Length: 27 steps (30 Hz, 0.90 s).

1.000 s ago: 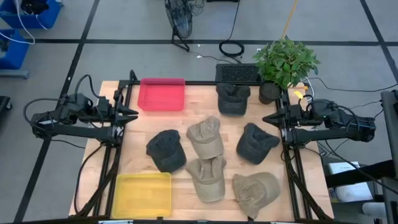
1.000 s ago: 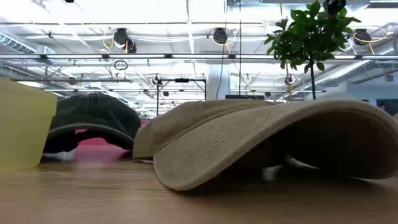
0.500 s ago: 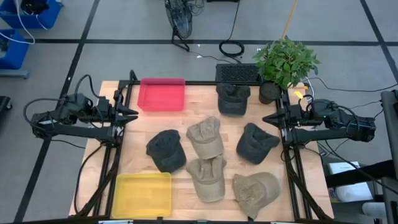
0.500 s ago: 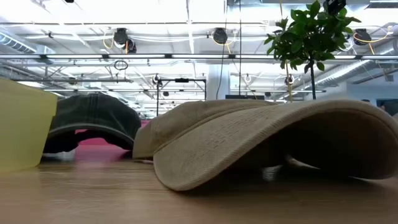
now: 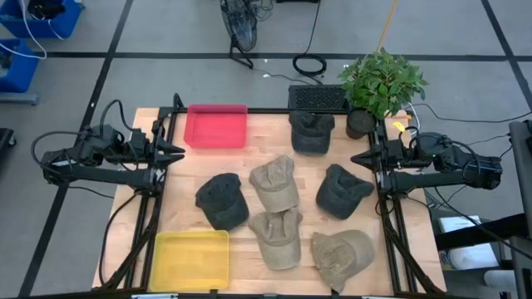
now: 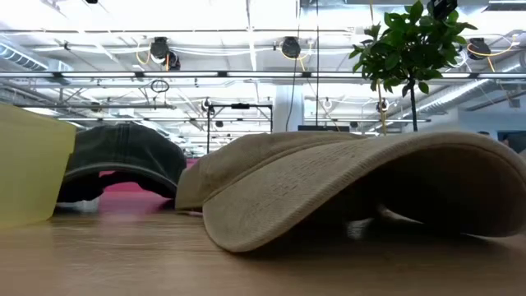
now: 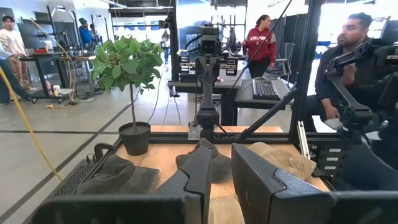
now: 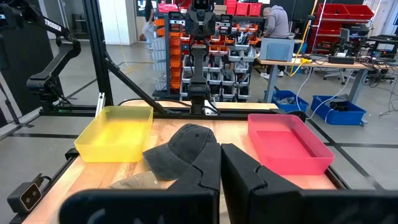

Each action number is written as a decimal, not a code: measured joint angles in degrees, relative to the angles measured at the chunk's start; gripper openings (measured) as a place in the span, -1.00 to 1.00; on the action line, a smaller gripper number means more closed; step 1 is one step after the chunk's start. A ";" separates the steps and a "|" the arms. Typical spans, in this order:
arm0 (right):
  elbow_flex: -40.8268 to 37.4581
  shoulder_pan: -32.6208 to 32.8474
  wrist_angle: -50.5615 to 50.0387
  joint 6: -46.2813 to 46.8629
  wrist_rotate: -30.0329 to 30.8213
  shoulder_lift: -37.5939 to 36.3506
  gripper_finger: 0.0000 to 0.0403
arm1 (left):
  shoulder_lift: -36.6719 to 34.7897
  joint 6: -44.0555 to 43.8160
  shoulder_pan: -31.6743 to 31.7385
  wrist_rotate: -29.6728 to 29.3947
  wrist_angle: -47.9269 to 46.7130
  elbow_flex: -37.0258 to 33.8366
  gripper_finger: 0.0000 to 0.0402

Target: Pick & Place hat

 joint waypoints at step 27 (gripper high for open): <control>0.00 -0.28 0.00 -0.01 0.00 2.84 -1.00 | 0.00 0.02 0.00 -0.02 0.01 -0.02 -0.67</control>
